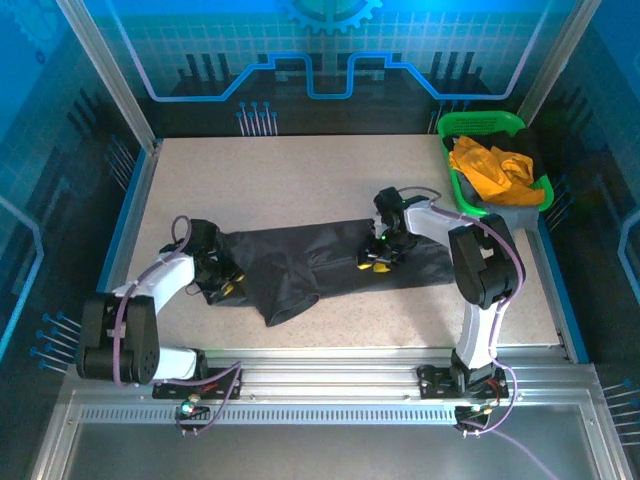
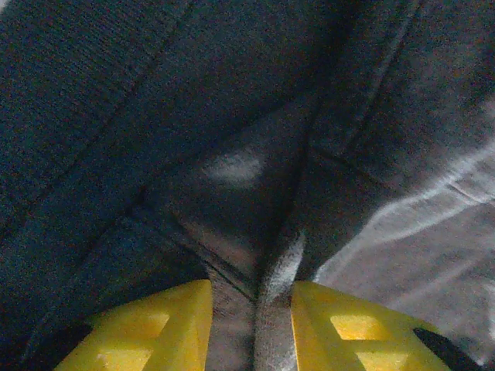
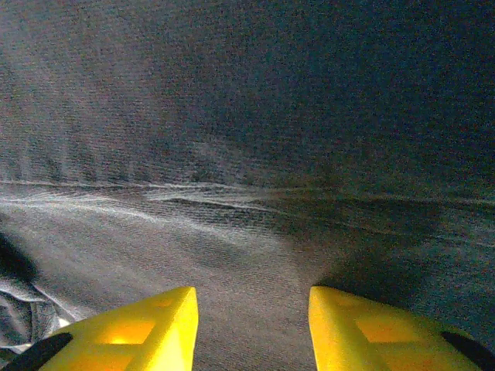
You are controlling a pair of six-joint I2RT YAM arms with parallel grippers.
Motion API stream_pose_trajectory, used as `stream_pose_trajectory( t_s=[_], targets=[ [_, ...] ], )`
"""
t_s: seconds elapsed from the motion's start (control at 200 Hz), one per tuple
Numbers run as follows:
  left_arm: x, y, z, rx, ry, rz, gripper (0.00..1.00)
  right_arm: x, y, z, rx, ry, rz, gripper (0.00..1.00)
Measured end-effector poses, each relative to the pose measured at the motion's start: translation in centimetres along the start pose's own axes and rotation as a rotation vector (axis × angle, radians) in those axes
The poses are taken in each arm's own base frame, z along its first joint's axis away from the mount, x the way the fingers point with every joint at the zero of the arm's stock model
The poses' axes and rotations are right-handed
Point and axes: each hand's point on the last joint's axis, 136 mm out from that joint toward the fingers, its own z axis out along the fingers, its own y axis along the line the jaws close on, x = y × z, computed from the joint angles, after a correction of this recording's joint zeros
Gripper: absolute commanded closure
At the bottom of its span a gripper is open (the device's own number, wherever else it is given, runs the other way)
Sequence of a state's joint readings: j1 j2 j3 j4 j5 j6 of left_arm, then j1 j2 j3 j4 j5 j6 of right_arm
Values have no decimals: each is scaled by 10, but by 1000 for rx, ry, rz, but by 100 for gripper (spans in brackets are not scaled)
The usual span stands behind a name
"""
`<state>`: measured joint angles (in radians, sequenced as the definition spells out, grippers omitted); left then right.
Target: Fold and stack the t-shirts
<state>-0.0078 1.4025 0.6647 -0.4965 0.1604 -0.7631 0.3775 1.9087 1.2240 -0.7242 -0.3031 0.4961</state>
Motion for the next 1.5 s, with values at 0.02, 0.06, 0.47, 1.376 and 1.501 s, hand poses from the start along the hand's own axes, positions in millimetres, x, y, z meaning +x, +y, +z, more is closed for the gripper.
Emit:
stream_pose_trajectory(
  t_s=[0.02, 0.06, 0.47, 1.376, 1.501],
  targets=[
    [0, 0, 0, 1, 0, 2, 70, 0, 0, 0, 0, 0, 0, 57],
    [-1, -2, 0, 5, -4, 4, 71, 0, 0, 0, 0, 0, 1, 57],
    [-6, -9, -2, 29, -24, 14, 70, 0, -4, 1, -3, 1, 10, 57],
    [-12, -18, -11, 19, -61, 37, 100, 0, -4, 2, -8, 6, 14, 58],
    [-17, -27, -31, 48, -105, 33, 100, 0, -5, 2, -5, 5, 16, 58]
  ],
)
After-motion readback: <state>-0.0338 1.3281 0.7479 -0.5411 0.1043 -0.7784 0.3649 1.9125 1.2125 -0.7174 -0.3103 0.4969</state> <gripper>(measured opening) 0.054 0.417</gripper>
